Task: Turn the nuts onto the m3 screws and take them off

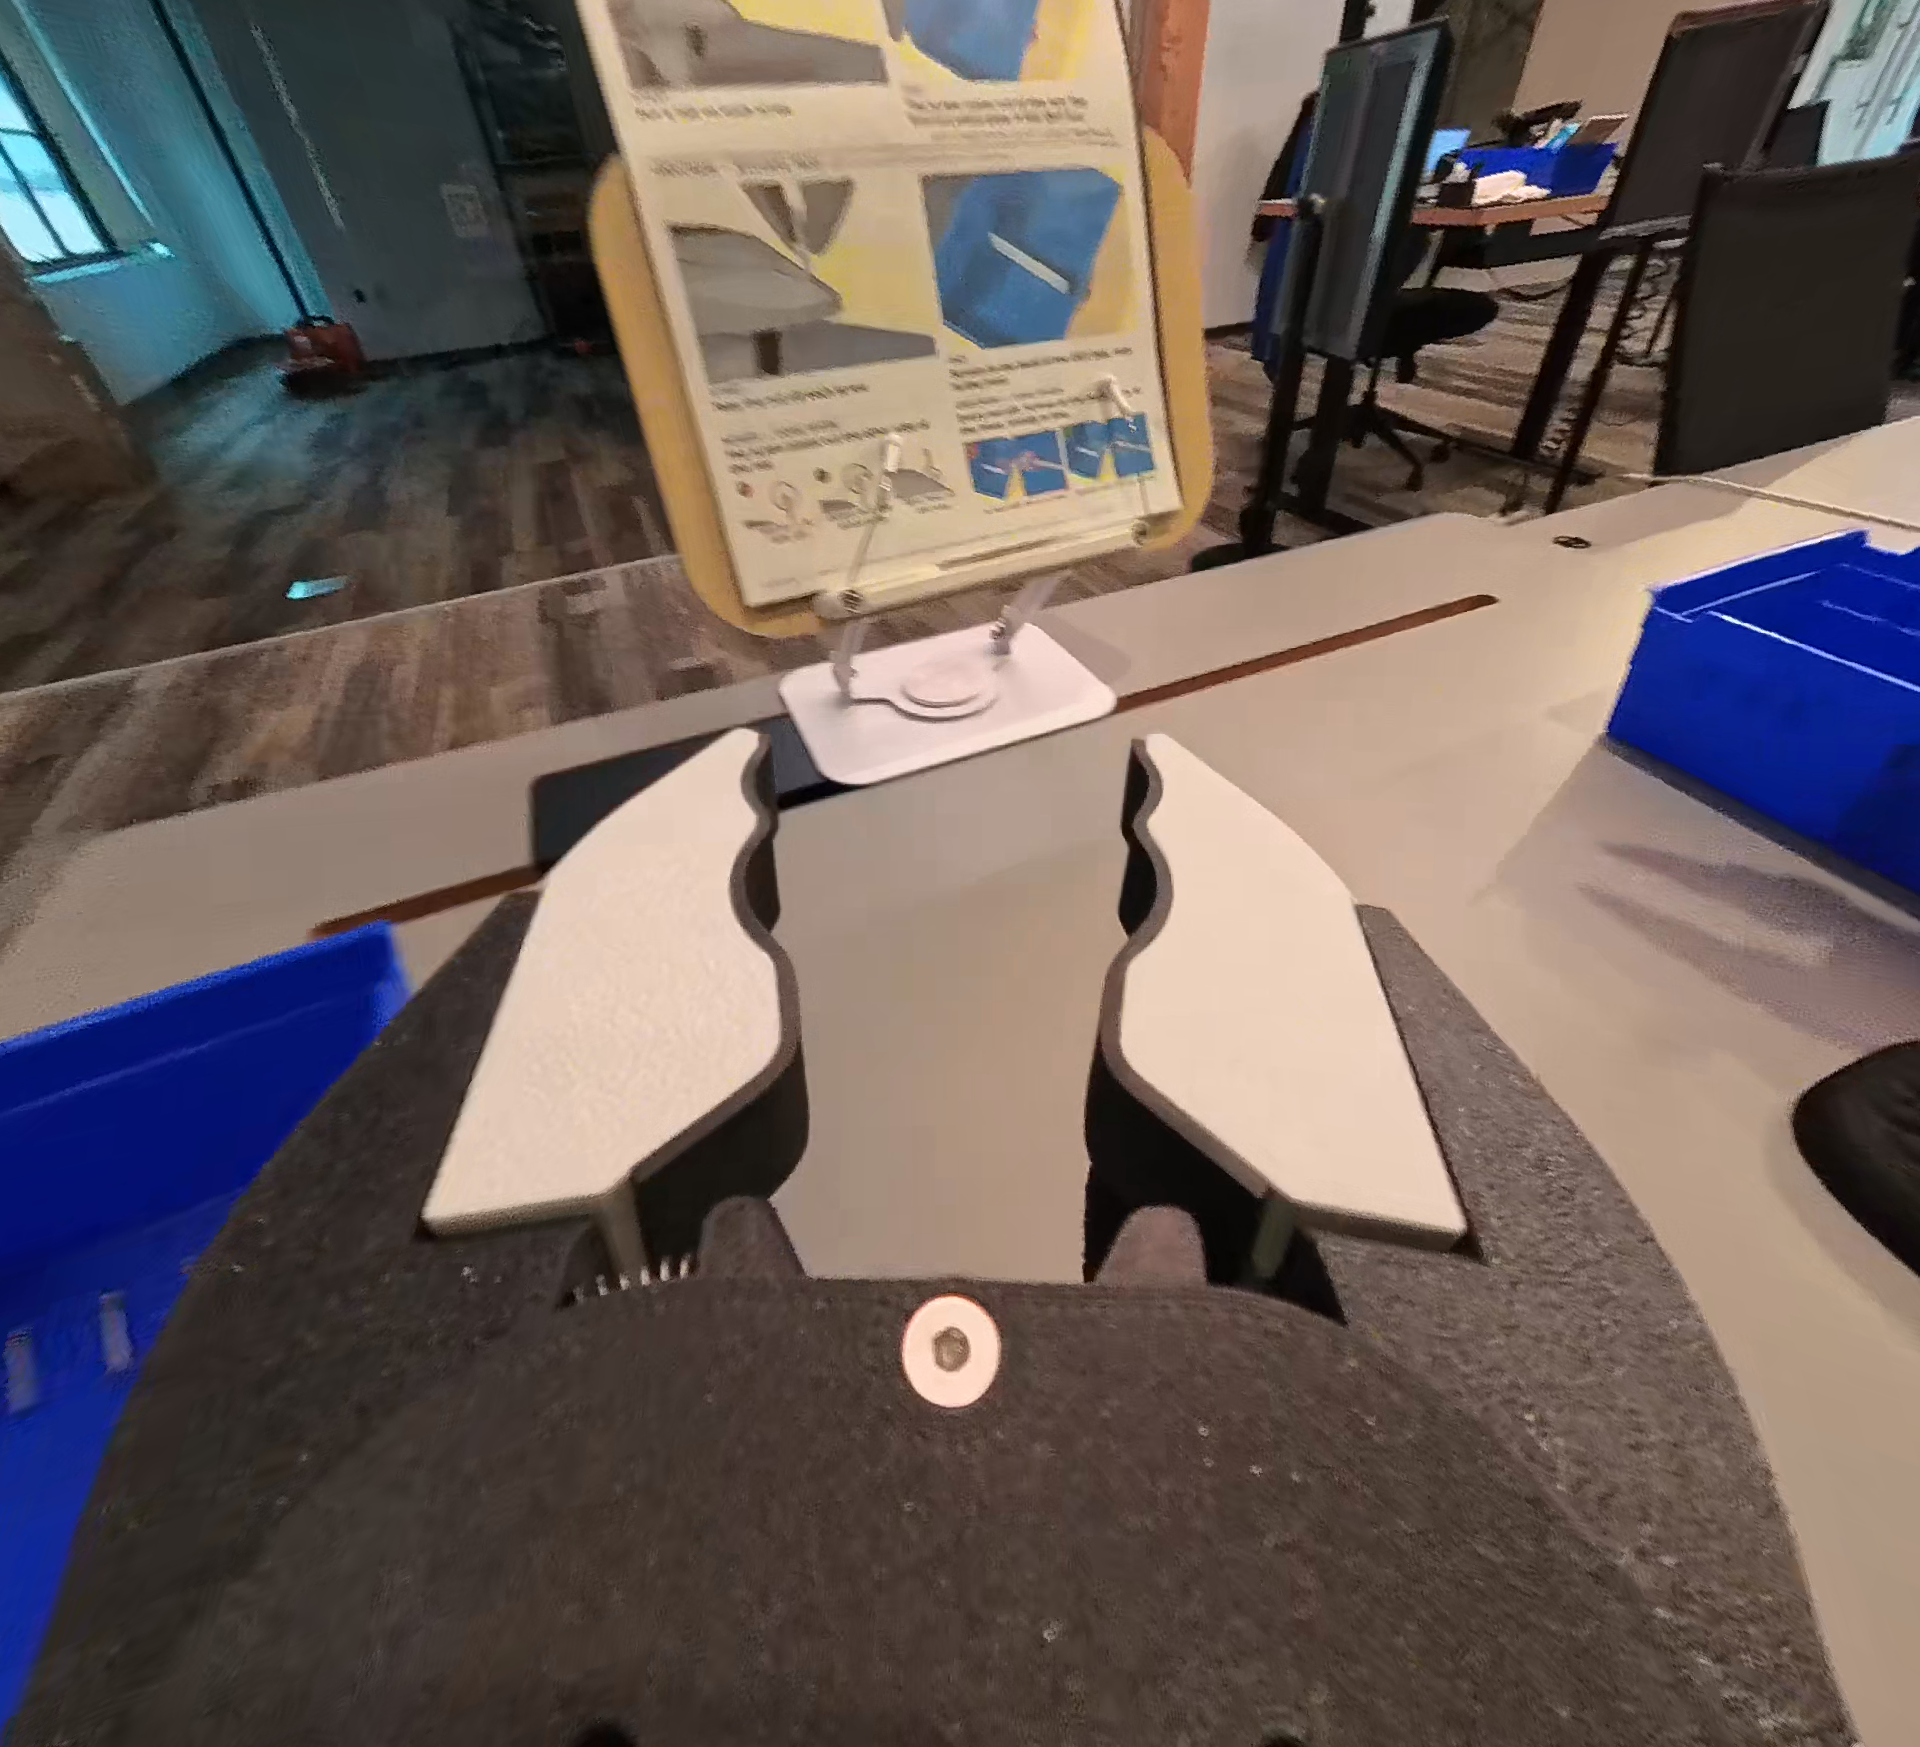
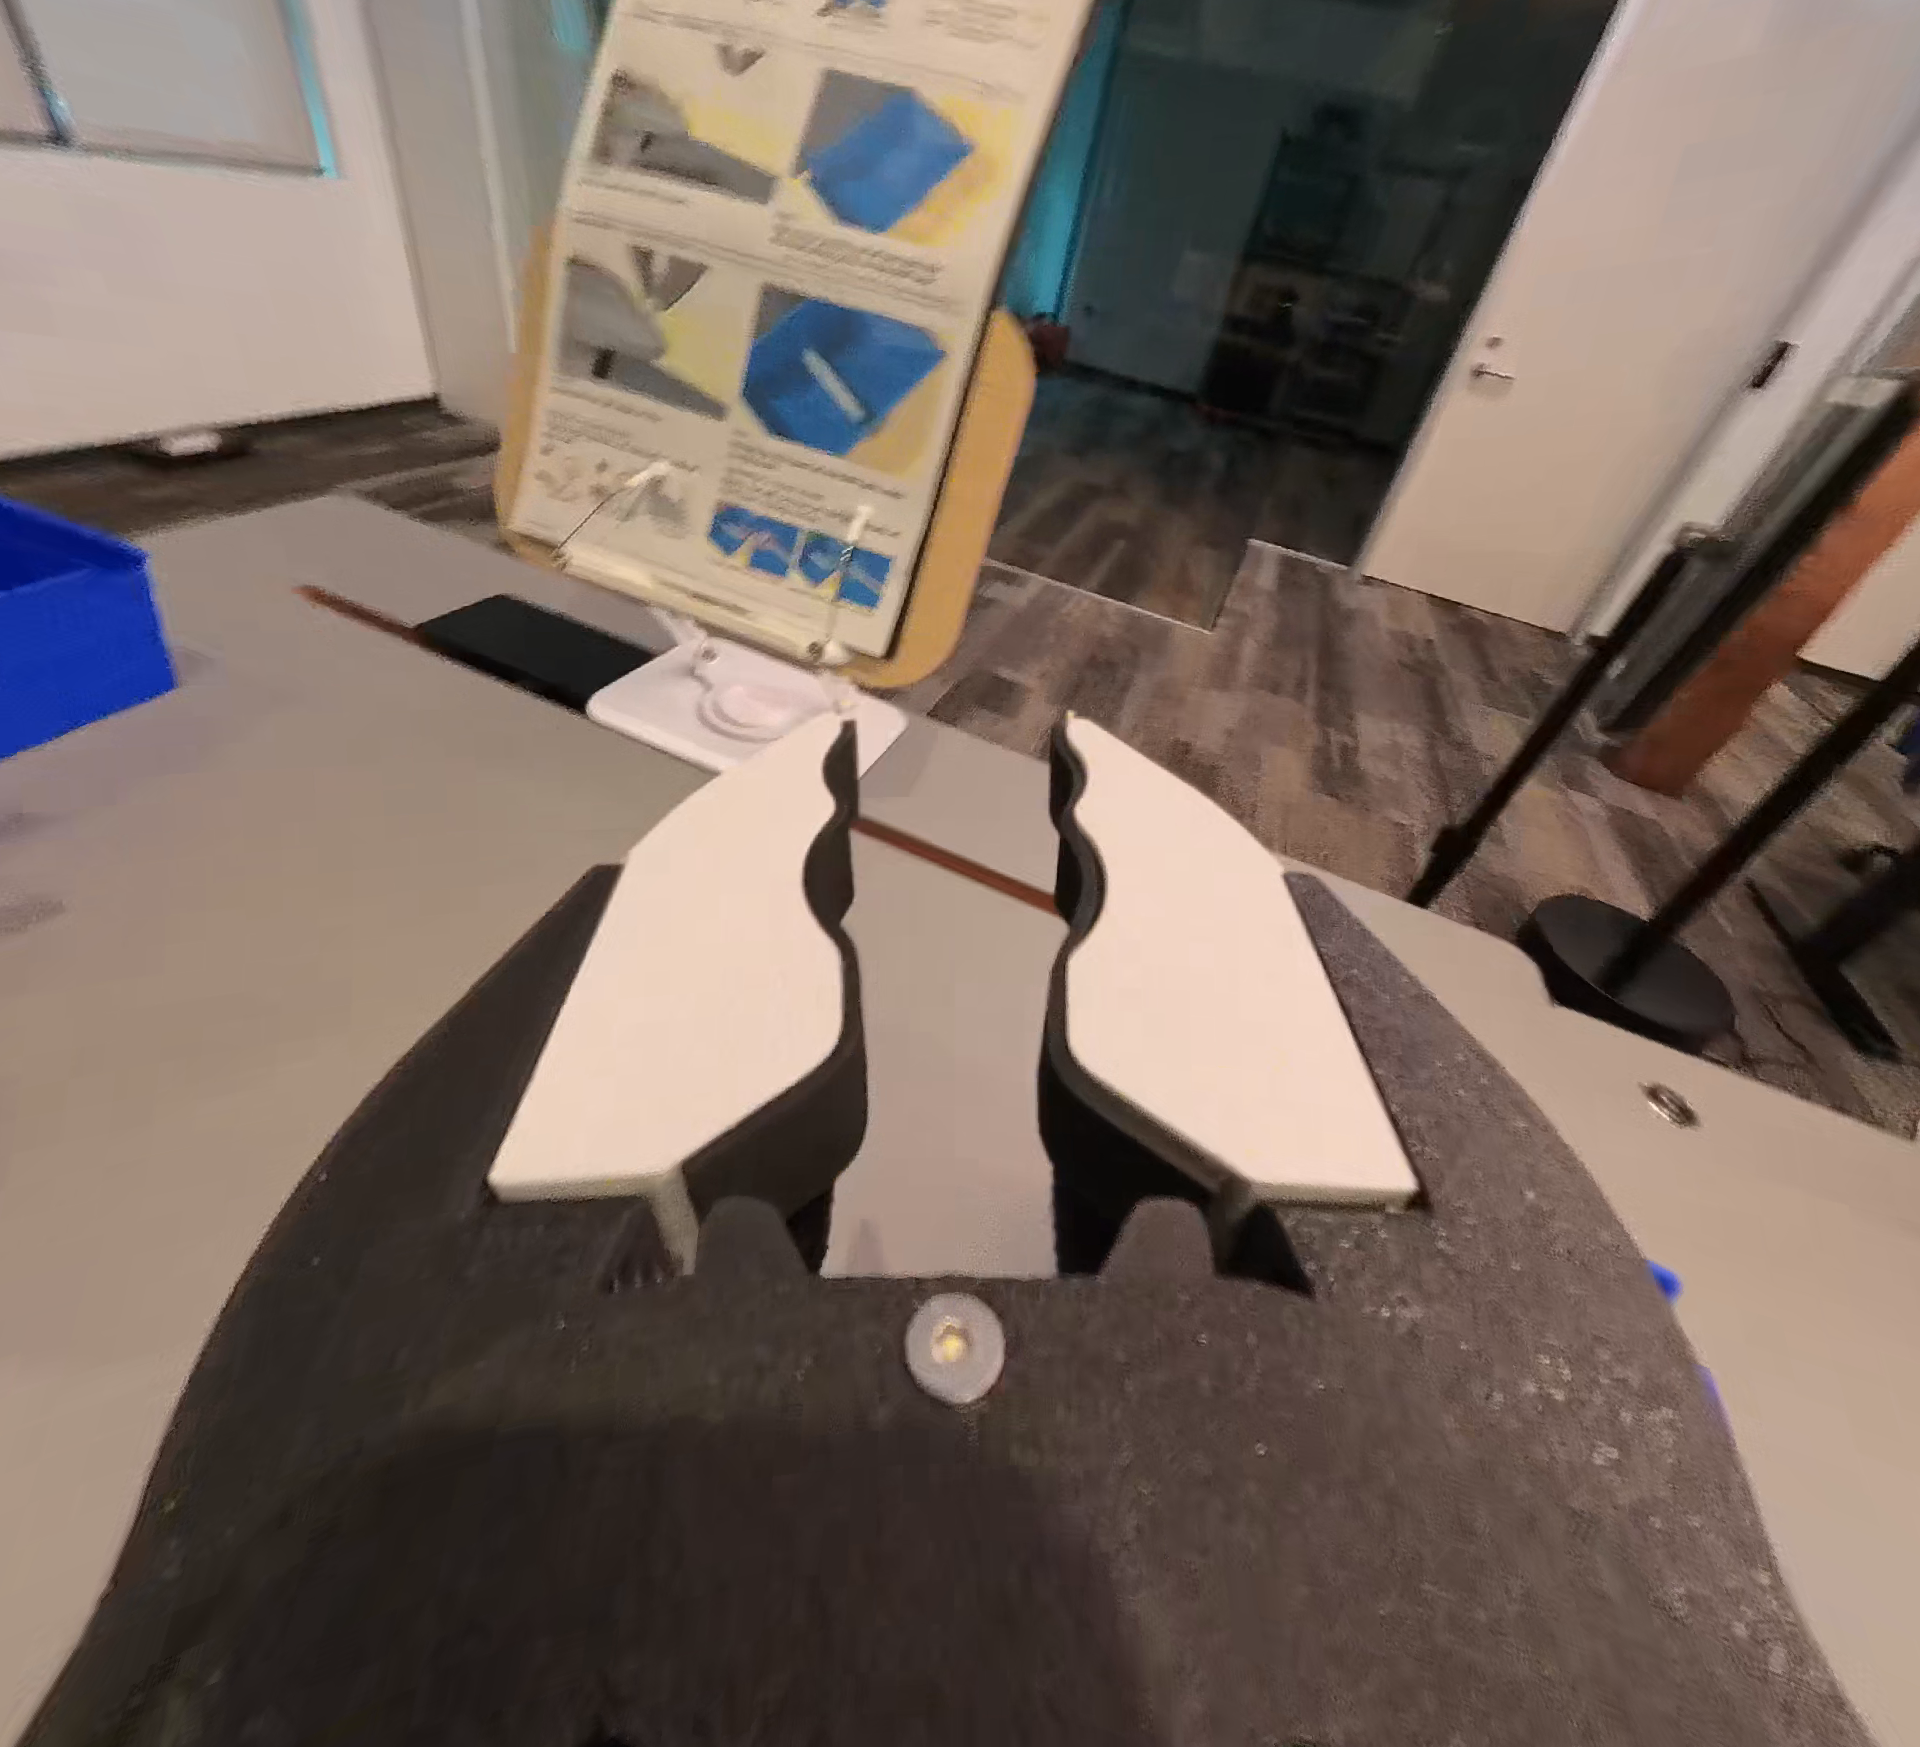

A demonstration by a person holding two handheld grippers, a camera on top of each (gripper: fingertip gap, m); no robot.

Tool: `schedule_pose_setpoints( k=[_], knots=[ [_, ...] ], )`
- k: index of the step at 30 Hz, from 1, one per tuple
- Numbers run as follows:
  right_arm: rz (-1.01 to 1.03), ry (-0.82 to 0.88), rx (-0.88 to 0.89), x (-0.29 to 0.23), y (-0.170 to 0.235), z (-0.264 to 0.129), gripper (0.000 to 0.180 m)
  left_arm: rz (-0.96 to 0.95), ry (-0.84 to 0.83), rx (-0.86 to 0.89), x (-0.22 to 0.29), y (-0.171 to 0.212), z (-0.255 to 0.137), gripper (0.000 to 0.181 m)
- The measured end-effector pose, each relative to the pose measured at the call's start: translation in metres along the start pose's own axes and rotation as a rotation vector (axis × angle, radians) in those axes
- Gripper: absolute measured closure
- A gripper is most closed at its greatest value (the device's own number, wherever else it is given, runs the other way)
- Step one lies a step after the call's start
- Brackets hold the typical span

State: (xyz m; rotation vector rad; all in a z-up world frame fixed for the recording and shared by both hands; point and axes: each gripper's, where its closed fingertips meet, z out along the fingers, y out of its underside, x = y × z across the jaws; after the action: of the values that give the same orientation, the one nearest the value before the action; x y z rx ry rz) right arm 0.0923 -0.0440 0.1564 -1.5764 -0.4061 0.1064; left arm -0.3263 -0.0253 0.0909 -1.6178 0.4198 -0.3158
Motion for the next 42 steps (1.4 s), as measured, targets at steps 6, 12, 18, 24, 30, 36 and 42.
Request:
schedule_pose_setpoints(
  k=[6, 12, 18, 24, 30, 36, 42],
  knots=[
    [-0.112, -0.094, -0.032, -0.073, 0.024, 0.058, 0.150, -0.040, 0.031, 0.000, 0.026, 0.022, 0.038, 0.124],
    [-0.057, -0.204, 0.000, -0.122, 0.033, 0.125, 0.159, -0.060, 0.006, 0.035, 0.022, 0.025, 0.077, 0.128],
    [0.008, -0.356, 0.028, -0.166, 0.061, 0.164, 0.161, -0.069, -0.023, -0.019, 0.012, 0.065, 0.095, 0.130],
    [0.005, -0.381, 0.010, -0.177, 0.113, 0.180, 0.163, -0.090, -0.007, -0.057, 0.000, 0.066, 0.090, 0.130],
    [0.001, -0.382, -0.064, -0.172, 0.144, 0.185, 0.164, -0.013, 0.033, -0.180, -0.023, 0.023, 0.025, 0.126],
    [0.020, -0.419, -0.088, -0.176, 0.150, 0.186, 0.164, 0.092, 0.004, -0.315, -0.114, -0.001, -0.051, 0.127],
    [-0.046, -0.428, -0.124, -0.185, 0.157, 0.186, 0.164, 0.229, -0.108, -0.489, -0.214, 0.040, -0.080, 0.140]
  ],
)
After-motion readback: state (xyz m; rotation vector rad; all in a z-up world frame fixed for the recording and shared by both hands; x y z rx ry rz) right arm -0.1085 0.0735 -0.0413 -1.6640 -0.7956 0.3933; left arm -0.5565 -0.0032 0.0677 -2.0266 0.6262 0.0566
